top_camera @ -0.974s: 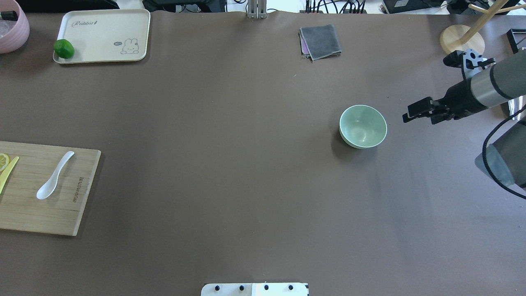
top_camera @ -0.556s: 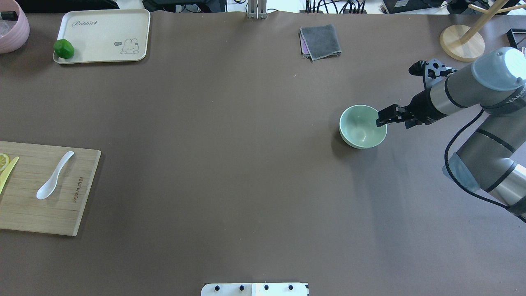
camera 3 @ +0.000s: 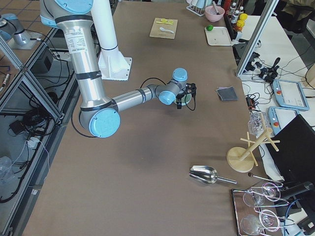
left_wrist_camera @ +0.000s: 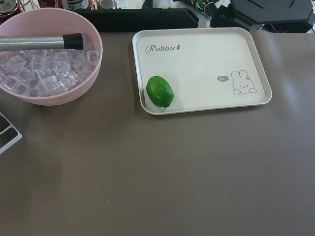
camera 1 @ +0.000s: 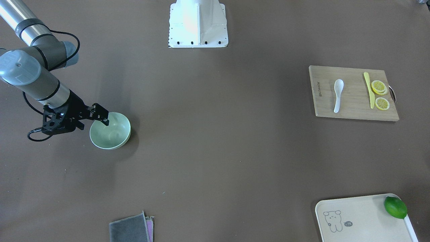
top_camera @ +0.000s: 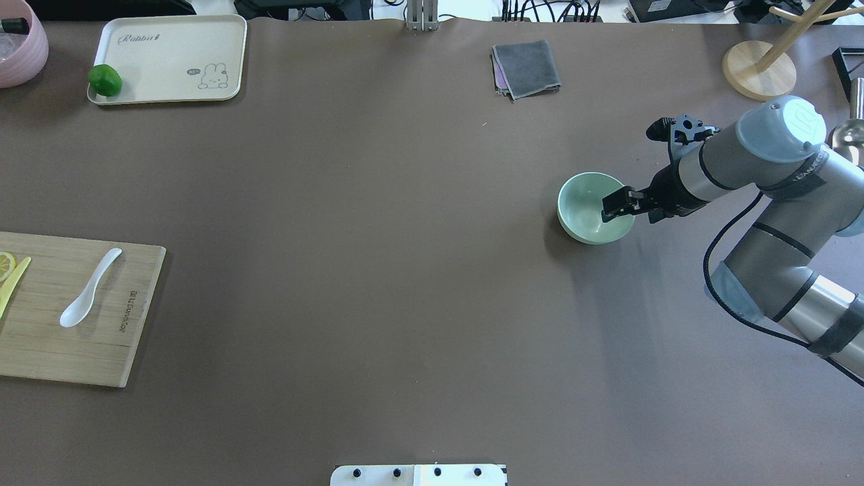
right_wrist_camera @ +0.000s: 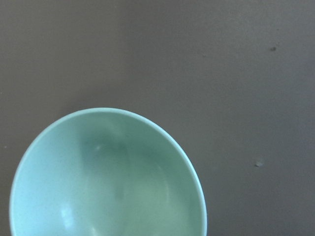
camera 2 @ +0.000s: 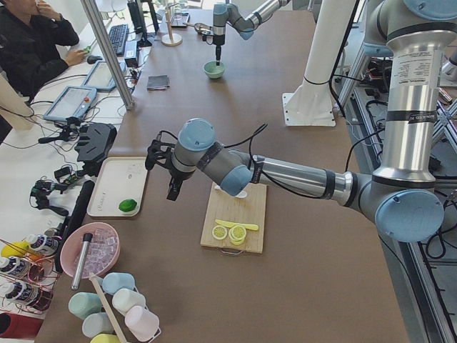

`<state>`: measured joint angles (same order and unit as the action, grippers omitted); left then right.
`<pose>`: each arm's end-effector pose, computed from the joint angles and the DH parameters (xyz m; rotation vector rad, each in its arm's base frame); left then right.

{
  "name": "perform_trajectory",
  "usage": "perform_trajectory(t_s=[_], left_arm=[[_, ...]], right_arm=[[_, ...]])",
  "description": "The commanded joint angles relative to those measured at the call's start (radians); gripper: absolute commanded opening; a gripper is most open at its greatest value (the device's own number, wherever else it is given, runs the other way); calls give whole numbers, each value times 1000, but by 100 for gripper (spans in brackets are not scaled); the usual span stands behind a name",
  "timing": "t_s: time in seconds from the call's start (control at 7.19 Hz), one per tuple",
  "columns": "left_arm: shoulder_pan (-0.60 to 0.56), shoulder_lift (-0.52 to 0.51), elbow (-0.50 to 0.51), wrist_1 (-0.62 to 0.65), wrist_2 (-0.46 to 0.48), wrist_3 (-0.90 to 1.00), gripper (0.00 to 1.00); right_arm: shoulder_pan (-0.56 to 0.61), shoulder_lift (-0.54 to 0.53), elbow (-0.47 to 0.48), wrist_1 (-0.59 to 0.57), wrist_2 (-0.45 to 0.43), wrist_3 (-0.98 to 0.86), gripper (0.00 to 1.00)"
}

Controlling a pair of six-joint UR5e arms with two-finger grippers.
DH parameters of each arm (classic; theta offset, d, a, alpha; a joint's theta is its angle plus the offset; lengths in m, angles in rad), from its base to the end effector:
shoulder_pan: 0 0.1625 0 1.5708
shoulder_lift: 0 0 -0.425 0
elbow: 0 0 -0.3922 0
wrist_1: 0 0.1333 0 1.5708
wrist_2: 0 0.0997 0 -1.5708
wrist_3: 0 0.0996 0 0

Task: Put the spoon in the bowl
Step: 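Drag the green bowl with the right gripper toward the table center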

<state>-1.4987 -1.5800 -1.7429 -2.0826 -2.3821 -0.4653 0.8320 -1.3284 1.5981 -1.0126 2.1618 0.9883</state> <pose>-0.0242 -0.5133 0.5058 0.4227 0.9205 -0.0780 -0.3522 -0.5022 0.4531 0.0985 -0.9694 -0.0151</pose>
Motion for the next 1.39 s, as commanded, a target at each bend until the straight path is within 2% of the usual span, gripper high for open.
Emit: perform_trajectory(t_s=[0.0,0.14,0.42,0.7,0.83,1.11,1.25], left_arm=[[0,0,0,-1,0,1,98],[0,0,-1,-1,0,-1,98],[2,0,-3,-1,0,-3,98],[2,2,-4,-1,-2,-1,98],[2,2,-6,-1,-2,-1,98],[2,2,-4,-1,-2,-1,98],[2,2,-1,1,-2,1,98]], right_arm=[[-8,5,-6,-1,-3,0,28],[-8,3,-9,0,-2,-2,0],[-10,6,-6,0,0,7,0],[-10,41,77,0,10,172,0],[-20,76,82,-1,10,188,0],[-98,188,53,-14,-11,193,0],[-141,251,2,-14,-63,193,0]])
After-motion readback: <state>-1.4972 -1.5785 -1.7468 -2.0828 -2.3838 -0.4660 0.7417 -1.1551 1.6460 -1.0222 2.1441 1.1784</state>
